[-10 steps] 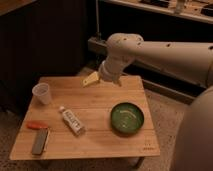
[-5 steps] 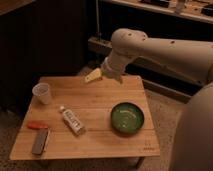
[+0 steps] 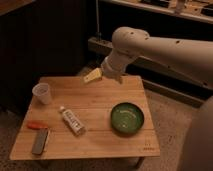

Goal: Move the arm in a circular motion

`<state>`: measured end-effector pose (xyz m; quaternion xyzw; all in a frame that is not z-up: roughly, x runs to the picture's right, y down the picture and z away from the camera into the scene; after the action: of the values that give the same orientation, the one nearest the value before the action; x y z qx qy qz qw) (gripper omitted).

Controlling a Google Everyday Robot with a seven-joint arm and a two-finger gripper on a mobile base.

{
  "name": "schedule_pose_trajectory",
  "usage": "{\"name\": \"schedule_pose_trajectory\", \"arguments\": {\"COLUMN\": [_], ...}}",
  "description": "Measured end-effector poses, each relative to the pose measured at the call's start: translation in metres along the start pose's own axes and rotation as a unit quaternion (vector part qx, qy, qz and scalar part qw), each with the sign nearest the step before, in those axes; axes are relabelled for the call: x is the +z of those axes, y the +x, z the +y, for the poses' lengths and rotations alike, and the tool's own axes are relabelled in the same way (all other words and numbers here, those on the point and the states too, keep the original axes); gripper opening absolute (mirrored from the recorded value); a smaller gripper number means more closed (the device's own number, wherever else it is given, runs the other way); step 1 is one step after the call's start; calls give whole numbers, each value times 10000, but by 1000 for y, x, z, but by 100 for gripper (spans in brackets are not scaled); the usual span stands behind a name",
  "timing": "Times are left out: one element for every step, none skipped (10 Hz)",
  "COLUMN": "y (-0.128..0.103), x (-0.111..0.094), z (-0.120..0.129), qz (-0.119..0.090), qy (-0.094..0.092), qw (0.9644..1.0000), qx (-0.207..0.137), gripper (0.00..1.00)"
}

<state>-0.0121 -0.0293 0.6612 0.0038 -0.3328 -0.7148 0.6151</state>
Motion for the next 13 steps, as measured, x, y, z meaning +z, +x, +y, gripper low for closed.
{"name": "schedule_pose_trajectory", "arguments": {"y": [1, 4, 9, 11, 11, 5, -3, -14, -26, -38, -48, -65, -83], "x": [-5, -11, -16, -23, -33, -45, -52, -59, -63, -65, -65, -62, -61], "z": [10, 28, 46, 68, 99, 134, 156, 176, 189, 195, 195, 186, 179], "qz": [169, 368, 527, 647, 771, 890, 944, 983, 998, 968, 928, 839, 775], "qy": [26, 32, 18, -23, -101, -211, -284, -338, -349, -338, -323, -293, -283], "qw": [9998, 9989, 9977, 9963, 9942, 9909, 9883, 9852, 9828, 9811, 9797, 9782, 9765], "qx": [119, 282, 422, 562, 749, 990, 1166, 1360, 1512, 1640, 1746, 1876, 1990], "gripper": [100, 100, 100, 100, 100, 100, 100, 100, 100, 100, 100, 100, 100]}}
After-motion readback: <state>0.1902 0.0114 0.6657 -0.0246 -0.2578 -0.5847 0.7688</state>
